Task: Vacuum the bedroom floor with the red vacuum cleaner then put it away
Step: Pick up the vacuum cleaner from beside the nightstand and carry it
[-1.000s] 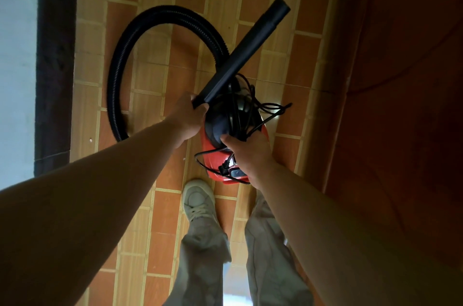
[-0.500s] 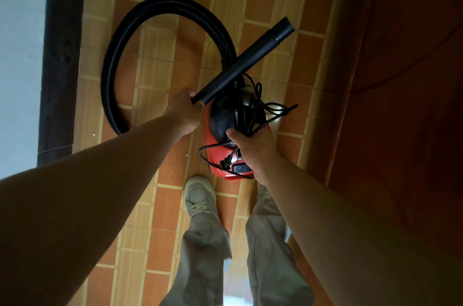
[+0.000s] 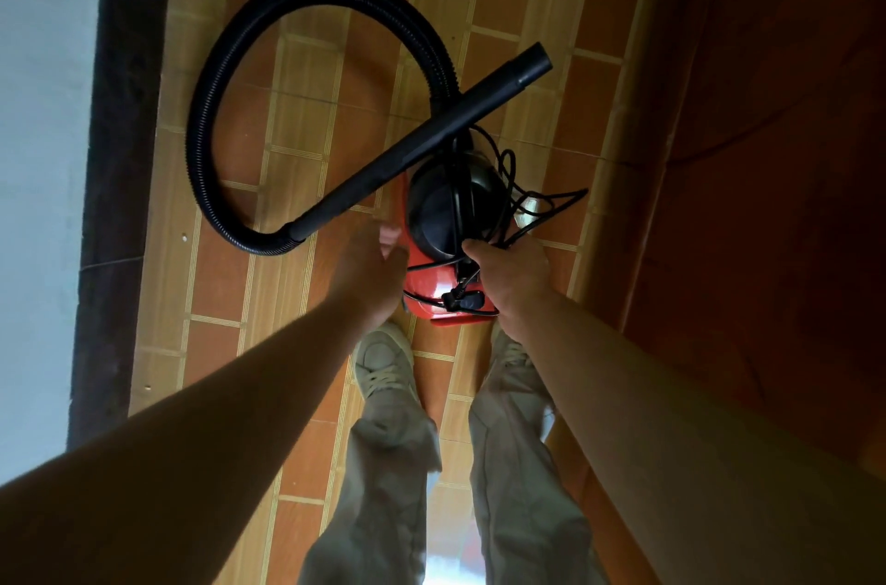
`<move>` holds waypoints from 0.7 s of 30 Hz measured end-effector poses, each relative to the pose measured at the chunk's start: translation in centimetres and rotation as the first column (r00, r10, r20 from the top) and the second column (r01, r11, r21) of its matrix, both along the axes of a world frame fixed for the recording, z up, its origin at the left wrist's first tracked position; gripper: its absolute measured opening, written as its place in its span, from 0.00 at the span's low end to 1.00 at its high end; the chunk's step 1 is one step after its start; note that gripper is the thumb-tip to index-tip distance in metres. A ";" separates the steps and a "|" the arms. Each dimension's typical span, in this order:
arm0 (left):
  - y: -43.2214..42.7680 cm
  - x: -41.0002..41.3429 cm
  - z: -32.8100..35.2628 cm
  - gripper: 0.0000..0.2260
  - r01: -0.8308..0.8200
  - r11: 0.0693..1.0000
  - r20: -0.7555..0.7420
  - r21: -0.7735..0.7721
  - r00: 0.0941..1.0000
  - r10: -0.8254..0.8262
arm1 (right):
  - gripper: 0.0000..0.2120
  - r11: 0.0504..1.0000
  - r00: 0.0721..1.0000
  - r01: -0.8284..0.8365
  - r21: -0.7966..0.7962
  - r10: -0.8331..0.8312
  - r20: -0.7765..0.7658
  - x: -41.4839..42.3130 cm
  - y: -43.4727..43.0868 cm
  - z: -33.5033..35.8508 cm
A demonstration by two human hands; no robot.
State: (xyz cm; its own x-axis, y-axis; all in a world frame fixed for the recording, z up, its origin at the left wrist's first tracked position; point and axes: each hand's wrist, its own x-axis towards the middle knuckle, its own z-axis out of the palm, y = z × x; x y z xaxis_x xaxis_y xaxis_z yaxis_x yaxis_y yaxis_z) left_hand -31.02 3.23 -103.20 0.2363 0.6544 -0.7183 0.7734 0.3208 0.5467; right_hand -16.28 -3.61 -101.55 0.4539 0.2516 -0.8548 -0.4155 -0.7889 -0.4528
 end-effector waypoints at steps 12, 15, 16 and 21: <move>-5.7 1.8 1.1 0.15 0.166 0.969 0.044 -0.185 0.986 -0.160 | 0.06 0.980 0.981 -0.193 -0.057 0.193 0.002 3.9 -3.0 2.2; -5.7 3.6 1.5 0.15 0.082 0.983 0.030 -0.166 0.997 -0.078 | 0.06 0.984 0.985 -0.174 -0.043 0.175 0.009 5.8 -3.6 2.3; -5.7 4.1 1.4 0.15 0.054 0.989 0.005 -0.139 0.999 -0.054 | 0.04 0.985 0.985 -0.171 -0.037 0.171 -0.003 6.2 -3.6 2.4; -5.6 4.8 0.4 0.12 -0.120 0.993 -0.009 -0.005 0.993 0.120 | 0.04 0.990 0.985 -0.142 0.024 0.143 -0.097 5.7 -3.2 1.5</move>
State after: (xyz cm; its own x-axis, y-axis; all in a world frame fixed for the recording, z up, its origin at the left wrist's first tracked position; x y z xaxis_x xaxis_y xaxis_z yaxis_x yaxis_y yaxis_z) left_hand -26.17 -2.37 -102.76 0.1500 0.6739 -0.7235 0.7337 0.4146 0.5383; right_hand -10.59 -6.85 -100.03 0.3267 0.3224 -0.8884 -0.3423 -0.8358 -0.4292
